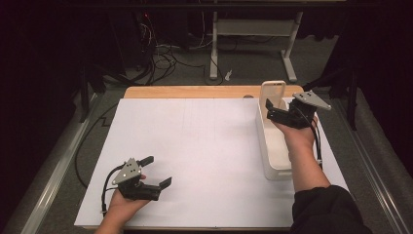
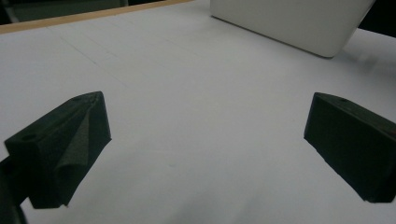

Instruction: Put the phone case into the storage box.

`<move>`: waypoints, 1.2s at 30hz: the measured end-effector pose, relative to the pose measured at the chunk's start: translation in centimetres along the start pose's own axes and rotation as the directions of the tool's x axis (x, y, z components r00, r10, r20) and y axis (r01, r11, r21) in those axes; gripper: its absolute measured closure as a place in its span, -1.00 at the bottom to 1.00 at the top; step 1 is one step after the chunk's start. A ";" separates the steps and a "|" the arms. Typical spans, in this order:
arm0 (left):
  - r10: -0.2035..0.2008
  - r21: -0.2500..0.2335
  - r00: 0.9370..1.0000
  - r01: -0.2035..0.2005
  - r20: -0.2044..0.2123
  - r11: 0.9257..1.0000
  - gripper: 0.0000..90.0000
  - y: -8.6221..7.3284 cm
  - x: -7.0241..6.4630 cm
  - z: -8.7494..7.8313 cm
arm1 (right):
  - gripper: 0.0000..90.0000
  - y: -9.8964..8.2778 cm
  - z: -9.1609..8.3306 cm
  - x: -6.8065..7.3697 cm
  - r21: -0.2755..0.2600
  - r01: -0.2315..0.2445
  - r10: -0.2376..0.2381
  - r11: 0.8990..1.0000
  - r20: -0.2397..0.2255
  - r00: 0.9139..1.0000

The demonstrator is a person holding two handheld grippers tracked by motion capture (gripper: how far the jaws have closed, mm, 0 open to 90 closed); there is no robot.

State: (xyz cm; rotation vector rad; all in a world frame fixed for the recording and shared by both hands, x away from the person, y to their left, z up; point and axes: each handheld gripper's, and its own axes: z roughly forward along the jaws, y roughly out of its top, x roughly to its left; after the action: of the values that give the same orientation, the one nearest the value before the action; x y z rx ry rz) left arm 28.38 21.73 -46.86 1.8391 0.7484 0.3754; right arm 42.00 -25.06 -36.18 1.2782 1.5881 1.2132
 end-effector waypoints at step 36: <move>-0.005 -0.011 0.998 0.004 -0.063 1.000 -0.96 0.3 0.2 -1.0 | -1.00 -2.5 -10.9 -1.0 -0.013 0.102 -0.103 0.995 -0.132 0.986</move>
State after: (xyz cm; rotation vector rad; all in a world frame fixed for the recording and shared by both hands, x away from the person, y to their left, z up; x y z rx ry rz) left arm 28.09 22.50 -46.19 1.8220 0.7914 0.4353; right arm 31.29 -28.50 -35.69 1.1170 1.7223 1.2590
